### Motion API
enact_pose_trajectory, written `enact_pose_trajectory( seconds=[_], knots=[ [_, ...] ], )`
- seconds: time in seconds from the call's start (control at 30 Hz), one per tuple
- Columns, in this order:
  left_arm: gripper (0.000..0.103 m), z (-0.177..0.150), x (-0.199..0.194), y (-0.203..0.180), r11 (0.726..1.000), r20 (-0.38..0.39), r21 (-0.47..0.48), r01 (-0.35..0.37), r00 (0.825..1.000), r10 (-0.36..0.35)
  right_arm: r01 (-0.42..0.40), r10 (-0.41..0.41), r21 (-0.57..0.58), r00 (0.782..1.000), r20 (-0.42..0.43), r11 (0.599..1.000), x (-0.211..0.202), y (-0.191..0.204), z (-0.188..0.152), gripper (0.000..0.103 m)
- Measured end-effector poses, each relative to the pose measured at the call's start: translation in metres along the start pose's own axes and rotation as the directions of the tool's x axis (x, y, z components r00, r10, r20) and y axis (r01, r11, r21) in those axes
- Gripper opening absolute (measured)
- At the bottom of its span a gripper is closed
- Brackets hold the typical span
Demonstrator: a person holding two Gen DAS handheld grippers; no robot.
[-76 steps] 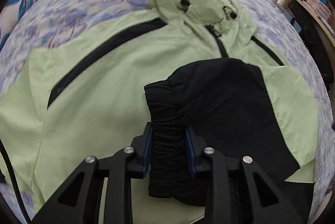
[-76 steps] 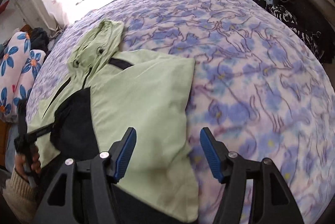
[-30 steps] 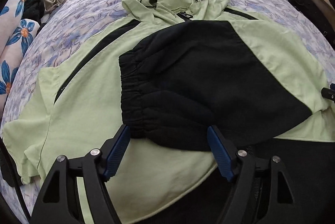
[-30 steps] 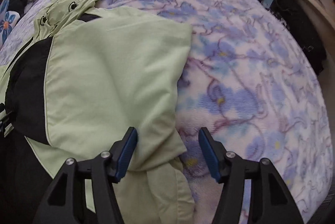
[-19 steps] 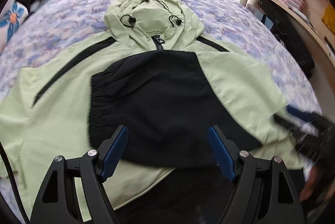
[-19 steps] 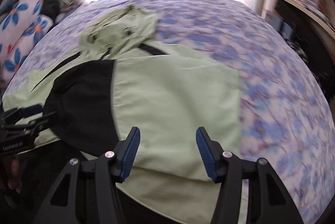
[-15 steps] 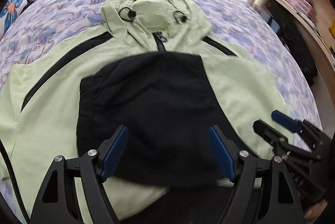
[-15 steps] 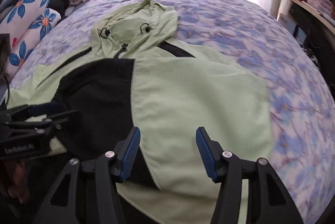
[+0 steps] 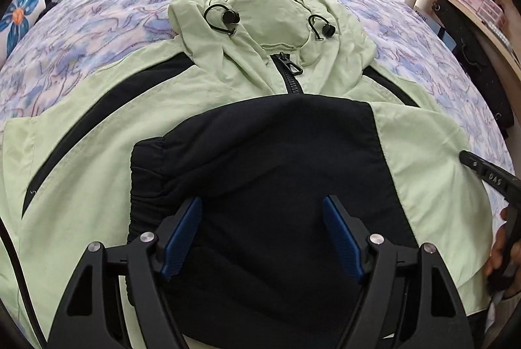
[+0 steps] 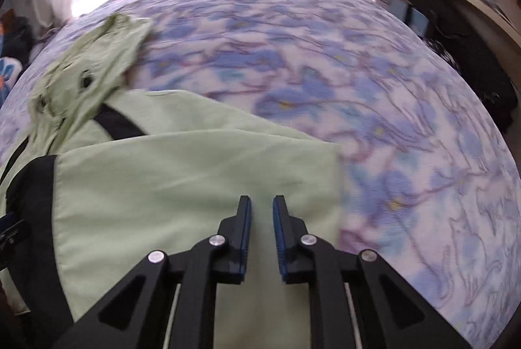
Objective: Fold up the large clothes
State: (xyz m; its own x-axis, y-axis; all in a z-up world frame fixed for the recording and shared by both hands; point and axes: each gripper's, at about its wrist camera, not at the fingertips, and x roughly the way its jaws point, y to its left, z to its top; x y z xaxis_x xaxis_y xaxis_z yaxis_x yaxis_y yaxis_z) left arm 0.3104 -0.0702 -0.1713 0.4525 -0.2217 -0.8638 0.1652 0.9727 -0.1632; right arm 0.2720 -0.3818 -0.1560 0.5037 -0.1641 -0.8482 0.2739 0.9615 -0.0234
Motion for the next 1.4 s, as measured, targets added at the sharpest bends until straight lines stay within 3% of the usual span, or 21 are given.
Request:
enact_pose_trajectory(
  seconds=[0.07, 0.17, 0.37, 0.53, 0.67, 0.83, 1.07, 1.23, 1.4],
  knots=[
    [0.075, 0.0, -0.002, -0.001, 1.0, -0.001, 0.002, -0.01, 1.0, 0.01, -0.005, 0.005, 0.032, 1.0, -0.008, 0.999, -0.002, -0.013, -0.001, 0.026],
    [0.075, -0.001, -0.011, -0.003, 1.0, 0.001, -0.004, -0.024, 1.0, 0.024, -0.033, 0.034, 0.07, 0.999, -0.016, 0.997, -0.013, -0.019, -0.007, 0.026],
    [0.075, -0.009, -0.057, -0.003, 0.999, 0.047, -0.007, -0.048, 0.998, 0.049, -0.121, 0.121, 0.083, 0.993, 0.005, 0.989, -0.059, 0.005, -0.027, 0.026],
    [0.076, -0.027, -0.11, -0.001, 0.998, 0.08, 0.008, -0.066, 0.995, 0.065, -0.166, 0.165, 0.012, 0.985, 0.042, 0.986, -0.115, 0.037, -0.049, 0.031],
    [0.077, -0.046, -0.151, 0.003, 0.998, 0.104, 0.011, -0.067, 0.992, 0.065, -0.155, 0.16, -0.067, 0.984, 0.073, 0.986, -0.158, 0.065, -0.069, 0.045],
    [0.079, -0.08, -0.201, 0.014, 0.998, 0.128, 0.023, -0.059, 0.99, 0.055, -0.177, 0.19, -0.145, 0.978, 0.082, 0.974, -0.198, 0.098, -0.098, 0.045],
    [0.081, -0.131, -0.252, 0.07, 0.999, 0.105, -0.033, -0.018, 0.994, 0.021, -0.241, 0.253, -0.171, 0.966, 0.054, 0.955, -0.228, 0.149, -0.136, 0.048],
    [0.081, -0.155, -0.273, 0.142, 0.993, 0.085, -0.115, -0.005, 0.996, 0.015, -0.256, 0.283, -0.247, 0.956, 0.08, 0.935, -0.242, 0.197, -0.15, 0.048],
    [0.081, -0.171, -0.277, 0.226, 0.968, 0.084, -0.252, 0.019, 0.996, 0.002, -0.276, 0.305, -0.287, 0.95, 0.063, 0.917, -0.234, 0.247, -0.154, 0.048]
  ],
)
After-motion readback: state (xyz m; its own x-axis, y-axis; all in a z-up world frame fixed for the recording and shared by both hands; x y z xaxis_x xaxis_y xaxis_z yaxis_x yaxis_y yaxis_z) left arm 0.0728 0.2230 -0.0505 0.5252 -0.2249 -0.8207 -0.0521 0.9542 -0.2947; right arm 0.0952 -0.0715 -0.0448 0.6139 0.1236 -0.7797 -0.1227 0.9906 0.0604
